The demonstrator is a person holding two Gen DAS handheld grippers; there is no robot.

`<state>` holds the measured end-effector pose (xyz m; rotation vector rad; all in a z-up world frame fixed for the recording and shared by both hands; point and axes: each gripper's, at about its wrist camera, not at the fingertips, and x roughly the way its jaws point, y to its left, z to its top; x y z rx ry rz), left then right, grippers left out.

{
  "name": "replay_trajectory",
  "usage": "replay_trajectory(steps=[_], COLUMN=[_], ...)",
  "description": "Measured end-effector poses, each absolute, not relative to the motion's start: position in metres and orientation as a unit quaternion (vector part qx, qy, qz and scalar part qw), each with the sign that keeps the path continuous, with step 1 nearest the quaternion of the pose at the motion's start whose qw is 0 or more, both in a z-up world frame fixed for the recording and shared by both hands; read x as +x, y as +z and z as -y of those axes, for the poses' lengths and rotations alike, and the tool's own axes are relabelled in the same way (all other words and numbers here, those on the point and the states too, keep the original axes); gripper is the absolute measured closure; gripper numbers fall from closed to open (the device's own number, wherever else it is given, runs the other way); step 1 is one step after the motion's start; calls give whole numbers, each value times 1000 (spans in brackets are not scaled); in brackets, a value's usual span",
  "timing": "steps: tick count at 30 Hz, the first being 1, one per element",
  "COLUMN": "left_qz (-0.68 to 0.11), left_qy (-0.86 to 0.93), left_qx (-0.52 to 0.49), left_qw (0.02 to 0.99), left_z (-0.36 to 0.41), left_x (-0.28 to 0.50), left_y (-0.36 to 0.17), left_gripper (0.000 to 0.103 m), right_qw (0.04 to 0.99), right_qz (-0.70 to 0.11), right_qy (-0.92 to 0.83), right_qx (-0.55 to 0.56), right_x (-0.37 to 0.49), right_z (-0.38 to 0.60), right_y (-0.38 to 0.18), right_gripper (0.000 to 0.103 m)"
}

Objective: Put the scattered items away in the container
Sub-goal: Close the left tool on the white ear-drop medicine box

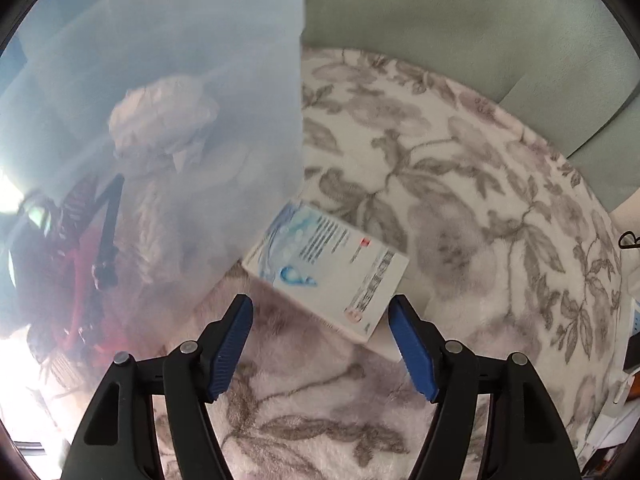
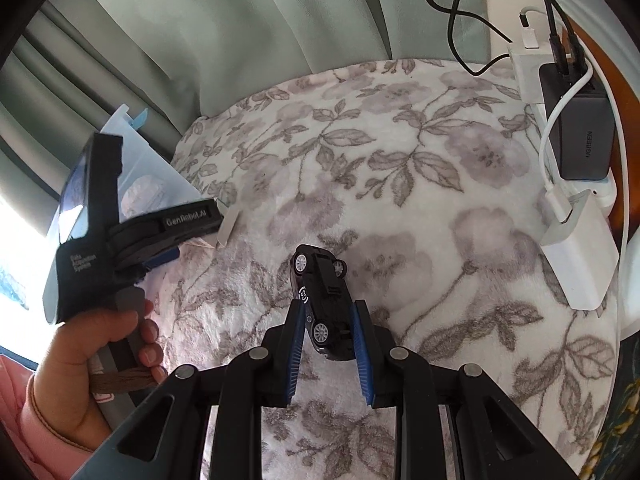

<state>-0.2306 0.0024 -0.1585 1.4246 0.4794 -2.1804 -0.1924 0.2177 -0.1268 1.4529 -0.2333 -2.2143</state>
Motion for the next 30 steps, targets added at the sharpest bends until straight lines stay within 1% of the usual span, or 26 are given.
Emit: replay_trajectory(steps=[5, 10, 12, 15, 17, 18, 20, 22, 24, 29, 30], left_qz=[-193, -179, -177, -177, -169, -165, -165, -166, -167, -152, -148], left_qy=[-803, -811, -813, -816, -822, -824, -825, -827, -828, -833, -835], left_qx=[515, 507, 504, 502, 500, 499, 499, 499, 500, 501, 502], left_qw=[231, 231, 230, 225, 216, 211, 206, 199, 192, 176, 171], left_z=[8, 8, 8, 7, 5, 3, 2, 3, 4, 5, 5], left_x=[-224, -229, -229, -226, -226, -225, -224, -221, -219, -209, -208], left_y=[-161, -162, -162, -161, -159, -158, -157, -156, -156, -154, -154], left_gripper=[30, 30, 32, 46, 60, 62, 66, 69, 71, 78, 78], right_qw=[240, 243, 243, 240, 241, 242, 243, 244, 242, 239, 238], right_qz=[89, 88, 88, 90, 93, 92, 85, 73, 64, 59, 58], right_qy=[-809, -806, -807, -807, -806, -806, -806, -805, -806, -806, -805], right_qx=[530, 532, 531, 532, 532, 532, 533, 535, 536, 539, 540], right_x=[-191, -191, -192, -194, -196, -196, -197, -197, -197, -203, -204], right_z=[-221, -218, -218, -217, -217, -216, -212, -207, -203, -194, -193], right_y=[-127, -130, -130, -133, -134, -134, -134, -135, -135, -141, -143], right_gripper=[77, 77, 77, 77, 77, 77, 77, 72, 59, 58, 57])
